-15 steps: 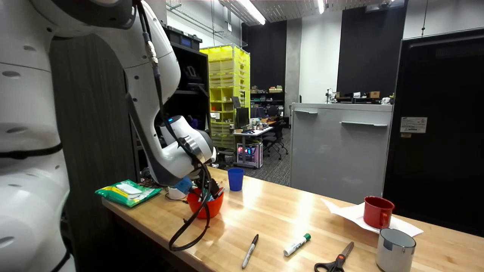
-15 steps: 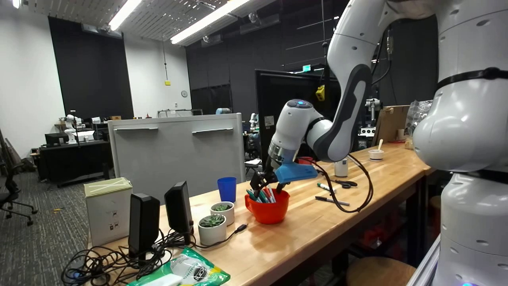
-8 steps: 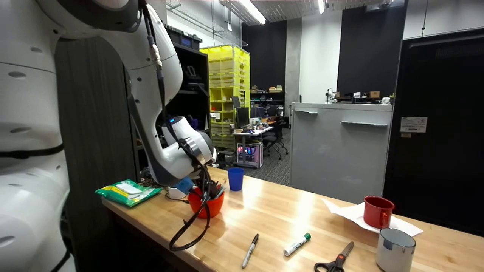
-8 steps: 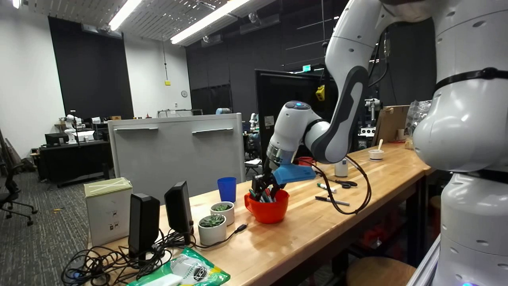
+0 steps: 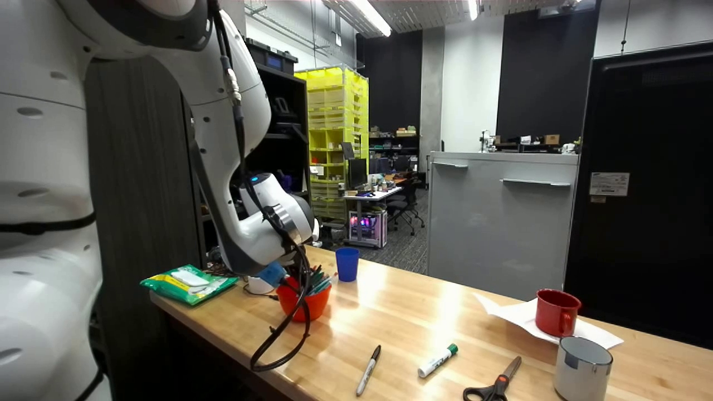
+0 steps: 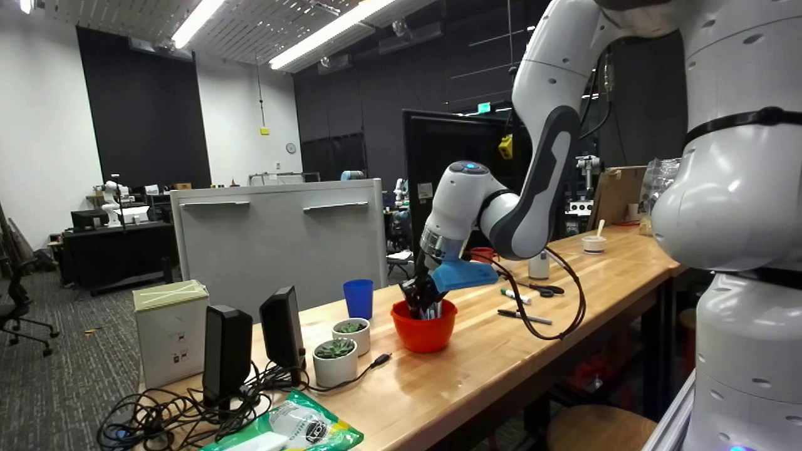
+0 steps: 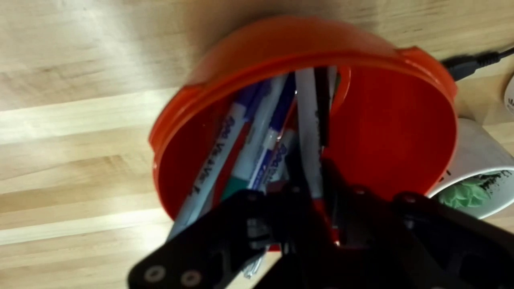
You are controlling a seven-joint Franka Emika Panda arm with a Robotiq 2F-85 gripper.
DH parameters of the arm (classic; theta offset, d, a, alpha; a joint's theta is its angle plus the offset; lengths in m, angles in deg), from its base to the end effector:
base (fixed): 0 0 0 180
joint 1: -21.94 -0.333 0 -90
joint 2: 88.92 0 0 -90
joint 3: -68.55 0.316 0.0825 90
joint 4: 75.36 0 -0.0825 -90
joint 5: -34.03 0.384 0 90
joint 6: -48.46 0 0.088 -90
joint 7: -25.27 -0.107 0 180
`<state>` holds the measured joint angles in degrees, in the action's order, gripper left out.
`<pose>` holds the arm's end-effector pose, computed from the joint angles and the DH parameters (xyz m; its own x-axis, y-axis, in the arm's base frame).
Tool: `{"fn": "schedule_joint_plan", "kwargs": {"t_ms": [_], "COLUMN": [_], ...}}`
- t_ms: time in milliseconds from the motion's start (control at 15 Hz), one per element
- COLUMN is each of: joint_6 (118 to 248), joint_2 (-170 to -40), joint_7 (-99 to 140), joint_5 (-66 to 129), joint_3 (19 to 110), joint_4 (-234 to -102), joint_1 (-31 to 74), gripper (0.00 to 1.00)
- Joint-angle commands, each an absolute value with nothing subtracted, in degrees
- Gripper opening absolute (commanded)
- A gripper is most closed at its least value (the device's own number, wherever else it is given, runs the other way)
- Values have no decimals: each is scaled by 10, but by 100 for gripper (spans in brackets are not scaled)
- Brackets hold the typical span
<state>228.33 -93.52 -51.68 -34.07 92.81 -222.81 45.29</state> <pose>0.4388 0.0901 0.2673 0.8722 -0.1564 0.4635 -0.1220 -0.9871 -0.1036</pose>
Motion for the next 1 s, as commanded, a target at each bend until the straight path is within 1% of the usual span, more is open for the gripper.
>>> {"fn": "schedule_joint_plan", "kwargs": {"t_ms": [0, 933], "joint_6": [2286, 2285], "joint_2": [-931, -870], "joint_7": [-499, -462], "joint_5": [-323, -282], "joint_3": [935, 948], "joint_4": [-2232, -2219], "joint_1": [454, 453], "gripper": [3, 4]}}
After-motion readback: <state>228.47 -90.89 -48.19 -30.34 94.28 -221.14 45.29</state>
